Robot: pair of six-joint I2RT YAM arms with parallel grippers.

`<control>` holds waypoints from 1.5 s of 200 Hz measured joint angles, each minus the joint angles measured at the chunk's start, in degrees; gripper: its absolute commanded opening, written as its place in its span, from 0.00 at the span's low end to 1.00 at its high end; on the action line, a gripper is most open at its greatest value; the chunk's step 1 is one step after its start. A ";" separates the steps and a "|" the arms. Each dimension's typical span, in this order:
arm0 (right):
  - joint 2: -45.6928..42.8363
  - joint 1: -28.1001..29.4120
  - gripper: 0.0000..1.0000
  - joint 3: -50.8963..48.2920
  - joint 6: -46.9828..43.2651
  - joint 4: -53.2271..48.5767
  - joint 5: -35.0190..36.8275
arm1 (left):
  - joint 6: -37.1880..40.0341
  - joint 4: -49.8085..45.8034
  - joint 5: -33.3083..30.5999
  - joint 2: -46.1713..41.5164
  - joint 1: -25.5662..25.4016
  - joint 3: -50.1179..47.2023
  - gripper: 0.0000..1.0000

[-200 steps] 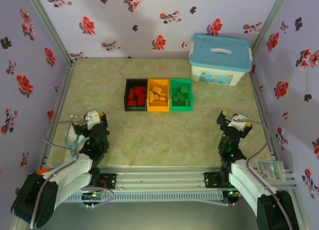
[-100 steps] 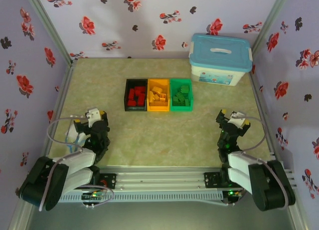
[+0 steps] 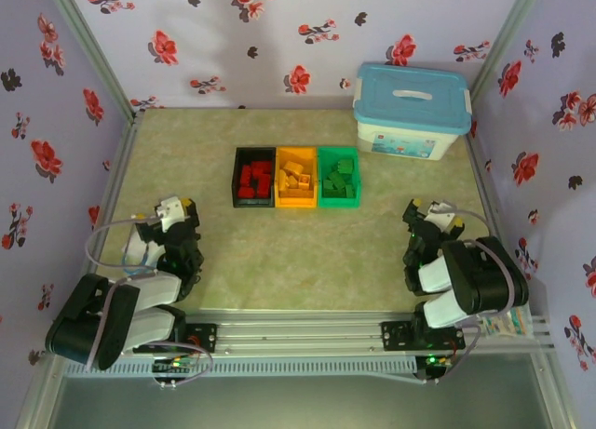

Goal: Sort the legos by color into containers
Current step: Reset both arms

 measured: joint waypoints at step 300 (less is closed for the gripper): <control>3.72 -5.73 0.99 17.25 -2.23 -18.47 -13.88 | 3.37 12.07 21.99 18.73 7.91 4.63 1.00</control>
